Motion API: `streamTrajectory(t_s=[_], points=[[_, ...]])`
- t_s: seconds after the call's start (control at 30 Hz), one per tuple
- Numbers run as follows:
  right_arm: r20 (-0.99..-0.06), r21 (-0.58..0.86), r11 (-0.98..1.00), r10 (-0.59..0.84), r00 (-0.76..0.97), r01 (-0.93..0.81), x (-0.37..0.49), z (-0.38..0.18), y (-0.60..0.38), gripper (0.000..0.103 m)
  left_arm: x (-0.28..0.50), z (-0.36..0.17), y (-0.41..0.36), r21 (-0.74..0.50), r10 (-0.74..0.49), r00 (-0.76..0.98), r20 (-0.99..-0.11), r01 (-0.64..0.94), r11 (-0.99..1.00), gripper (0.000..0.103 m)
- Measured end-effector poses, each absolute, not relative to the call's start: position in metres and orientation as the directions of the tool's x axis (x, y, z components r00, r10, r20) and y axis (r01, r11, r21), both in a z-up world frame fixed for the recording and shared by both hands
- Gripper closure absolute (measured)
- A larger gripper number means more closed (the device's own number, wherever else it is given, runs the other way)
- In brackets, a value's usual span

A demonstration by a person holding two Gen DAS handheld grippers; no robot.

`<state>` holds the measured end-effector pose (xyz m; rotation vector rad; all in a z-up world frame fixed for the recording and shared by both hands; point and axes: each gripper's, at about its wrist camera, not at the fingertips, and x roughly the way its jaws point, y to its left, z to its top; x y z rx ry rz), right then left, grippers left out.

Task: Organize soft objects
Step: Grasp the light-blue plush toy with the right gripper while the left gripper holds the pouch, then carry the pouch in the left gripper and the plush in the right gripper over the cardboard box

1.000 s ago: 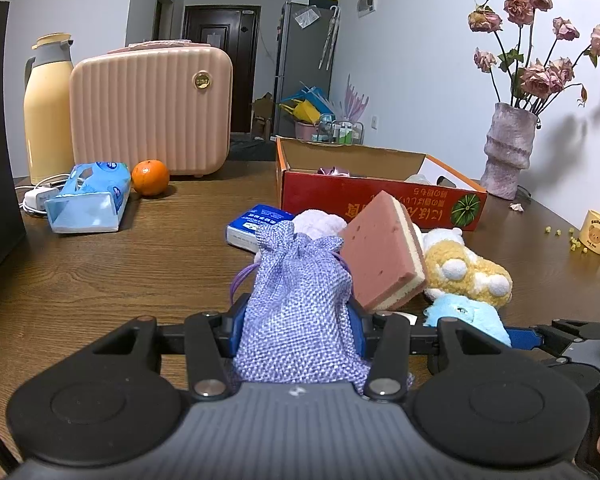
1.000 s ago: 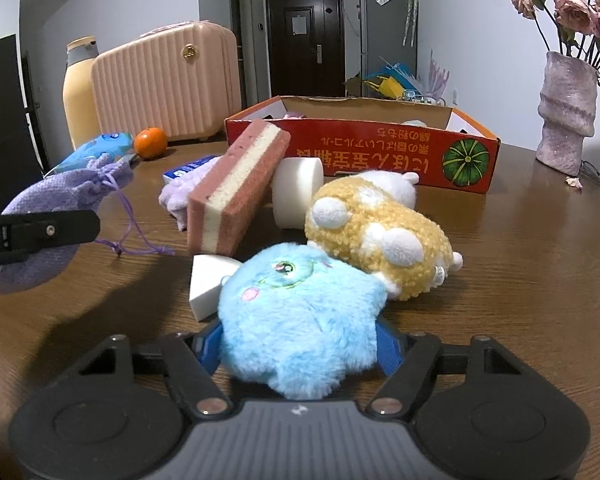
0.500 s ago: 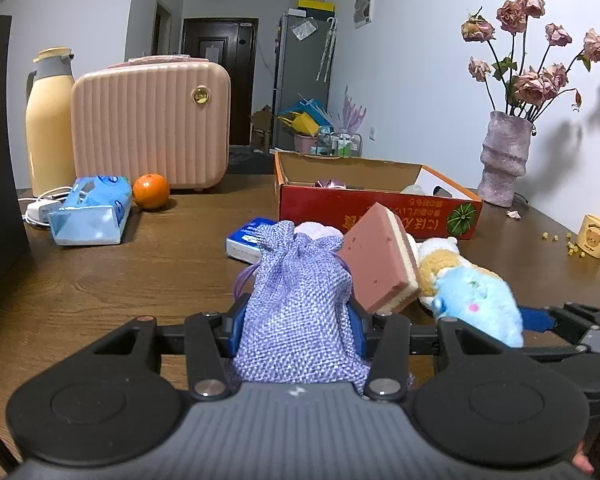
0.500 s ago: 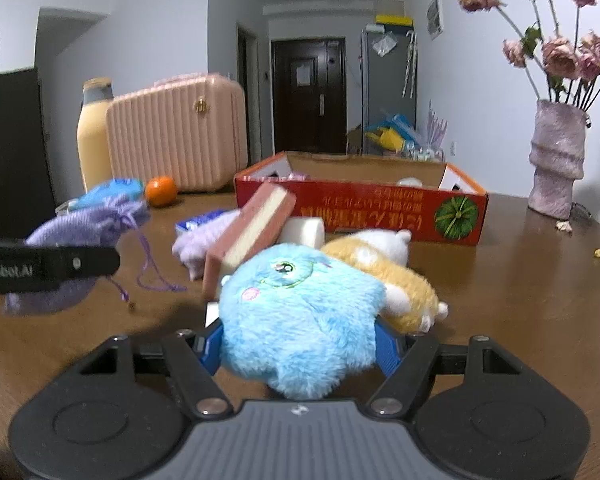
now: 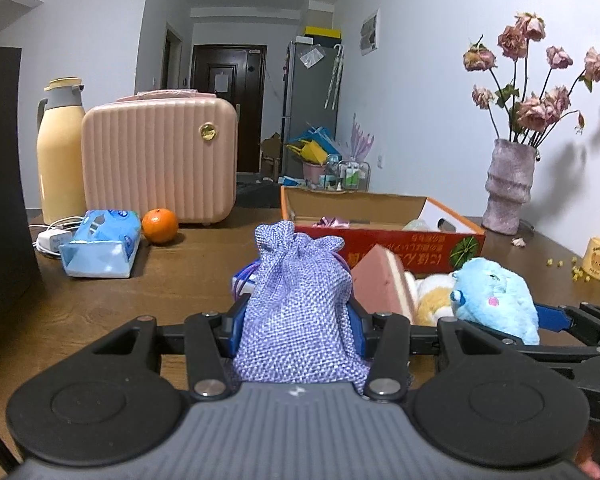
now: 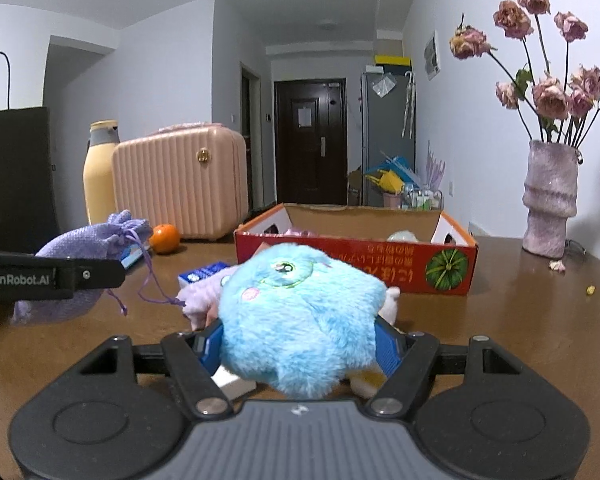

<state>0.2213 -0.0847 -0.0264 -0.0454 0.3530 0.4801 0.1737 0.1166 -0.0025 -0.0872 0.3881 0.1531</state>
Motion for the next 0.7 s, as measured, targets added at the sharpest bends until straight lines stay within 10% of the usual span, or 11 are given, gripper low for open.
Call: streamTrajectory(t_s=[0.7], points=[[-0.225,0.056,0.920,0.391,0.892,-0.389,0.279,0.008,-0.107,0.032,0.214,0.040,0.097,-0.077,0.107,0.943,-0.314,-0.138,0.987,0.055]])
